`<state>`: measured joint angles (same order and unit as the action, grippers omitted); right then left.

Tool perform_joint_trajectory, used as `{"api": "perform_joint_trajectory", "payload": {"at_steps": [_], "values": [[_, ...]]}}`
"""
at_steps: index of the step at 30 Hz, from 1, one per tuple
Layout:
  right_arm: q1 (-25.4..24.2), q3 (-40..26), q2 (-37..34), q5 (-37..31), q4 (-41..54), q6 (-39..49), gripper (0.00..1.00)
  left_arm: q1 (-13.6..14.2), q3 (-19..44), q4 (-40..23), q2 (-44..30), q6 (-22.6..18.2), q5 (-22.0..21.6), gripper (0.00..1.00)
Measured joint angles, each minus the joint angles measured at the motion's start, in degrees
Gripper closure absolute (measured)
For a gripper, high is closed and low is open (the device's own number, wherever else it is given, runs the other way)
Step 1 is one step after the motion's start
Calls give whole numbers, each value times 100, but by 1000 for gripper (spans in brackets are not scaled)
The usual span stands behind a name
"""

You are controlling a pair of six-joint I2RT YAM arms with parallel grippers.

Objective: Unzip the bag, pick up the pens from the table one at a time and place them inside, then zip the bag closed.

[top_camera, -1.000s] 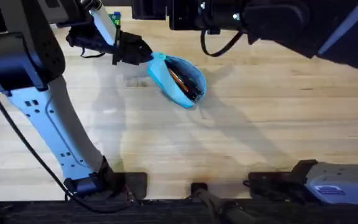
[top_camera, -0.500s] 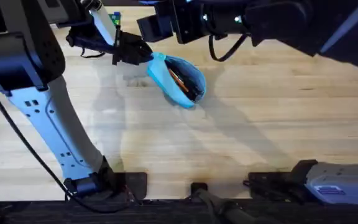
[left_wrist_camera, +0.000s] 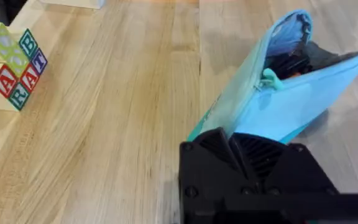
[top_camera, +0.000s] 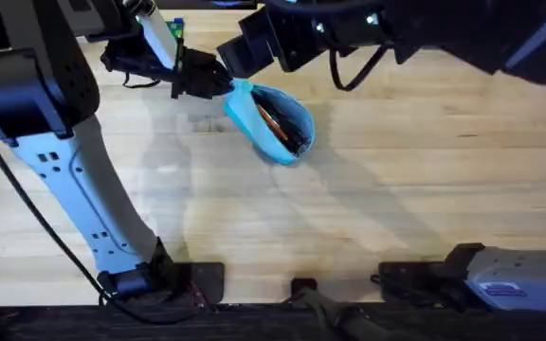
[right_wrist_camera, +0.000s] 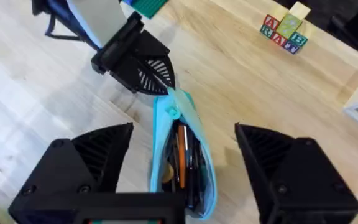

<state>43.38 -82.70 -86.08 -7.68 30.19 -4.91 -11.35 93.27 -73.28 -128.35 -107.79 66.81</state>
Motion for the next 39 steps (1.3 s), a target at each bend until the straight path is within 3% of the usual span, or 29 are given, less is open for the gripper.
{"api": "perform_joint_trajectory", "payload": {"at_steps": [11,39], "values": [[0,-9,-65,43,10,349,6,0,0,0,0,0,0,958],[0,-150,-1420,384,-221,532,7,0,0,0,0,0,0,959]]}}
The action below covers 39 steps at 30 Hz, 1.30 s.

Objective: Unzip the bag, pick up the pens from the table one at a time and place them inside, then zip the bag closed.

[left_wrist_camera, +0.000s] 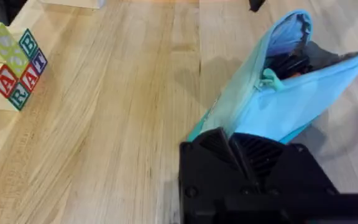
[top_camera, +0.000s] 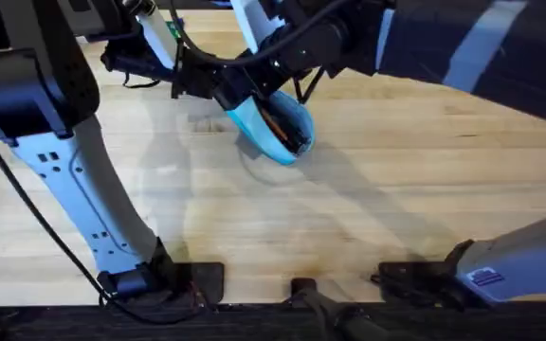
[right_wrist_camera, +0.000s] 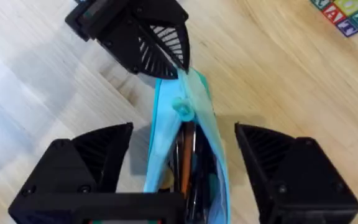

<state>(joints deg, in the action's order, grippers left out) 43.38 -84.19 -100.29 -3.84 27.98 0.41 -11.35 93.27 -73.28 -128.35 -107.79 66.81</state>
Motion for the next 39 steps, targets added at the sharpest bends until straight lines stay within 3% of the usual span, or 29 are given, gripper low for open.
{"api": "perform_joint_trajectory", "payload": {"at_steps": [25,31,39], "values": [[-44,-58,-709,46,-463,-1,20,0,0,0,0,0,0,958],[-55,-62,-711,46,-504,-14,95,0,0,0,0,0,0,958],[-55,-64,-711,46,-391,-85,274,0,0,0,0,0,0,959]]}}
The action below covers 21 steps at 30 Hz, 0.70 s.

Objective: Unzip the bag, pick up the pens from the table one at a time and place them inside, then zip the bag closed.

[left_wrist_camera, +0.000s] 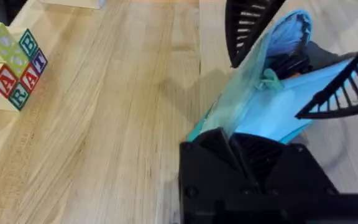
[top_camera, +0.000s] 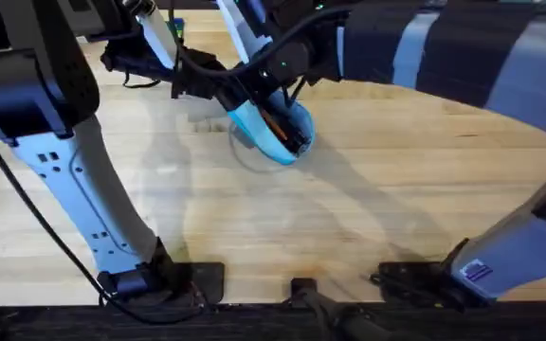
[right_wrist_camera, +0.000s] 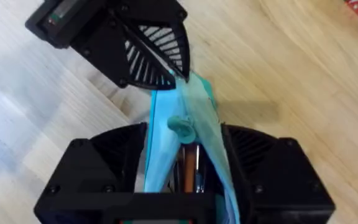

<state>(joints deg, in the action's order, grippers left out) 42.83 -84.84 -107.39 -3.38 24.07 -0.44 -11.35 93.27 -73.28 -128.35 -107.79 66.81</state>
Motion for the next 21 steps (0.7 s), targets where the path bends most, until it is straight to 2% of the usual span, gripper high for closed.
{"api": "perform_joint_trajectory", "payload": {"at_steps": [9,21], "values": [[0,0,0,2,22,-91,363,0,0,0,0,-2,-2,958],[0,0,0,0,22,-108,527,-4,0,0,0,0,-2,958]]}}
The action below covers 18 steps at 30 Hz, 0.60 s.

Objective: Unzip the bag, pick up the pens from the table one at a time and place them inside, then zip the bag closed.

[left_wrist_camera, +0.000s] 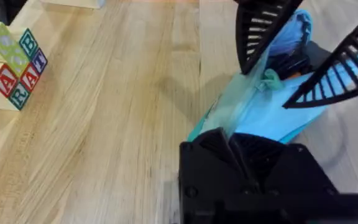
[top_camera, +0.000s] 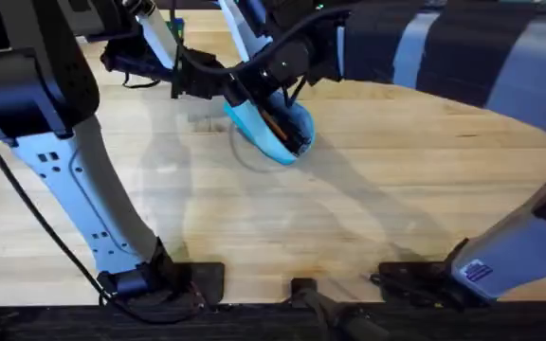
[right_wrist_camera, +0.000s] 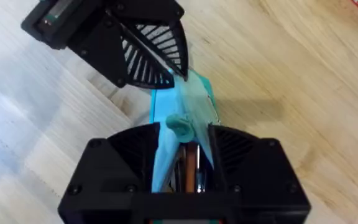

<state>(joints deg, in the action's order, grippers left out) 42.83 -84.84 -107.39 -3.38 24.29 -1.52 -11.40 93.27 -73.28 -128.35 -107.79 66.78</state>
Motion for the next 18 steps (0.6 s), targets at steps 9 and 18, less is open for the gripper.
{"api": "perform_joint_trajectory", "payload": {"at_steps": [9,18], "values": [[-33,0,0,-2,-4,-6,725,0,0,-2,0,0,-9,958],[-33,-8,0,2,-259,-17,794,0,0,0,-2,0,-13,958]]}}
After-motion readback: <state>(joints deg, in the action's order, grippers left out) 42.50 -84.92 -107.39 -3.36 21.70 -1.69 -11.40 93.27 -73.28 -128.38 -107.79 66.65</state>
